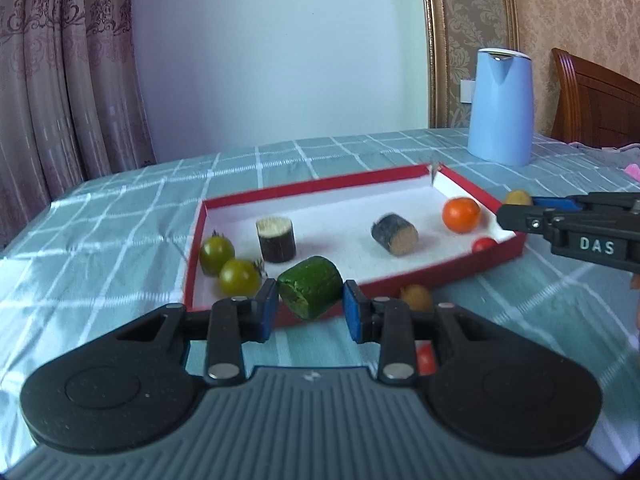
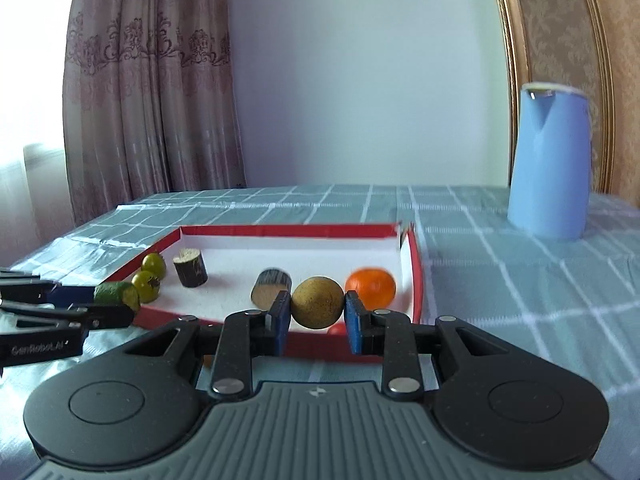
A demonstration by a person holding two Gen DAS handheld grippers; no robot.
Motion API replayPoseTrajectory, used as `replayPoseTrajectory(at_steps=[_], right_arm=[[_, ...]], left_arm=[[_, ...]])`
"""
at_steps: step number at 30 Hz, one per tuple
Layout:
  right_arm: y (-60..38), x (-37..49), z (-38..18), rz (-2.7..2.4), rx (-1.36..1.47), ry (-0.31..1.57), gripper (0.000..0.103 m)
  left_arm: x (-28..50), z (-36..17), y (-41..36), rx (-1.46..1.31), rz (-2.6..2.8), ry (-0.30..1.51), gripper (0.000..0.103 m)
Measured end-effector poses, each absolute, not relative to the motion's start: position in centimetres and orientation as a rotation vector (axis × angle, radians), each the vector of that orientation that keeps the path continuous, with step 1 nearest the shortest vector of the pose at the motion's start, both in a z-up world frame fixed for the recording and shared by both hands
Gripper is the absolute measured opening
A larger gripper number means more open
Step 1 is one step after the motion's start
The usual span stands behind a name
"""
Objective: Organize fruits
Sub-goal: 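Carry the cucumber slice into the tray with the left gripper while the right gripper carries the brown fruit in, then open the left gripper to release the cucumber slice while the right gripper releases the brown fruit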
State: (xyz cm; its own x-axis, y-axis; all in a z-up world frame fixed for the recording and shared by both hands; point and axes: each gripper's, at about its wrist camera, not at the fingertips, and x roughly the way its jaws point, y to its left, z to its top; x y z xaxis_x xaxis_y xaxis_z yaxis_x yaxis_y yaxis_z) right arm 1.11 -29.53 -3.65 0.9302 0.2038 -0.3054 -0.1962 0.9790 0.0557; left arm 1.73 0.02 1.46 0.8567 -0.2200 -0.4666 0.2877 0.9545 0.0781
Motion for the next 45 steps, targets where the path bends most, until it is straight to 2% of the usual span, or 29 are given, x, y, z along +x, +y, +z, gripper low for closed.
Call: replayPoseTrajectory(at_steps=[16, 29, 34, 41, 45], right_arm=[[-27.2, 10.9, -3.2, 0.141, -0.045, 0.437, 0.028], [-25.8, 13.9, -4.8, 0.157, -0.049, 0.558, 0.028], [-25.8, 14.0, -4.8, 0.159, -0.045, 0.563, 0.028], [-25.9, 14.1, -4.8, 0.166, -0.024, 0.57, 0.028], [-26.1, 14.0, -4.8, 0.166, -0.01, 0.568, 0.028]], left_arm=[[10.3, 0.9, -1.4, 0.107, -0.193, 0.56, 0.032], [12.2, -0.9, -2.7, 0.137, -0.202, 0.632, 0.035], [12.1, -1.0, -2.8, 0.145, -0.188, 0.624, 0.043], [12.0, -0.8, -2.6, 0.131, -0.17, 0.602, 0.073], [12.0, -0.8, -2.5, 0.131, -0.167, 0.595, 0.076]])
